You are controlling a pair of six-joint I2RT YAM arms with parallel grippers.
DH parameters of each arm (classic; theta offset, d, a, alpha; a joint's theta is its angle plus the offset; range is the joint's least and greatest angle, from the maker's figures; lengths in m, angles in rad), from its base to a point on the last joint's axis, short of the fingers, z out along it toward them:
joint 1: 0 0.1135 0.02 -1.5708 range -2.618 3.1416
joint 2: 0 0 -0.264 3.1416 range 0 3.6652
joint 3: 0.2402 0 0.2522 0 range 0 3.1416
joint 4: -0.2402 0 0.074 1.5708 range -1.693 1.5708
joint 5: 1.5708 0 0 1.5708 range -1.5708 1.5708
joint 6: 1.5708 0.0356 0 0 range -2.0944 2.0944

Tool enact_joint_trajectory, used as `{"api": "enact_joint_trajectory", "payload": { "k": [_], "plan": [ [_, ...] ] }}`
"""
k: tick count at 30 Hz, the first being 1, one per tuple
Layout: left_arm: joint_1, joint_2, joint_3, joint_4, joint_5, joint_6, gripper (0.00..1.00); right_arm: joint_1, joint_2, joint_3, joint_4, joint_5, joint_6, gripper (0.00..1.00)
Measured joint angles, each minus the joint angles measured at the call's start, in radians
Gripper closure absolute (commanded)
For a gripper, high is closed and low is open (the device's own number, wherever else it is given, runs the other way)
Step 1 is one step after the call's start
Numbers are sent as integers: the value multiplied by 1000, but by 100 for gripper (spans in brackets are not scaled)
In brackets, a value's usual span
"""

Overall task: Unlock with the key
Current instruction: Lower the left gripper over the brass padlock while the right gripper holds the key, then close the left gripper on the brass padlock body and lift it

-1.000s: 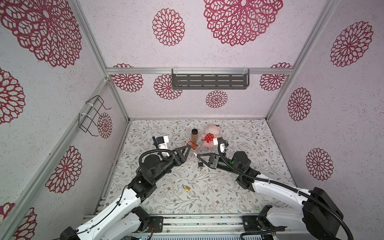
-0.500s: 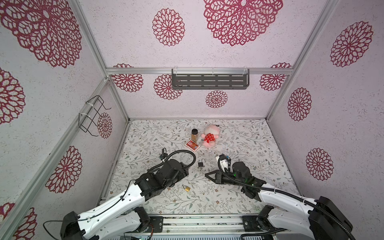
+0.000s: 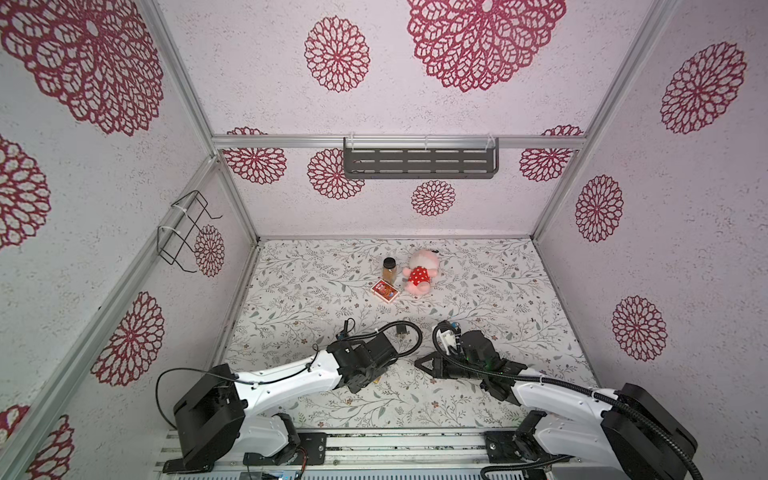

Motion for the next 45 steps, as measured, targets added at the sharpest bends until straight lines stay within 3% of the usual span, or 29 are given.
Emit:
{"api": "enact_joint_trajectory", "payload": {
  "k": [17, 27, 45],
  "plan": [
    [-11, 170, 25, 66, 34, -79, 36, -68, -31, -43, -3, -4, -3, 100],
    [-9, 228, 89, 54, 35, -42, 47, -87, -68, -51, -7, -15, -3, 100],
    [-4, 291, 151, -46, 22, 14, 52, -102, -68, -64, -14, -20, -3, 100]
  ]
}}
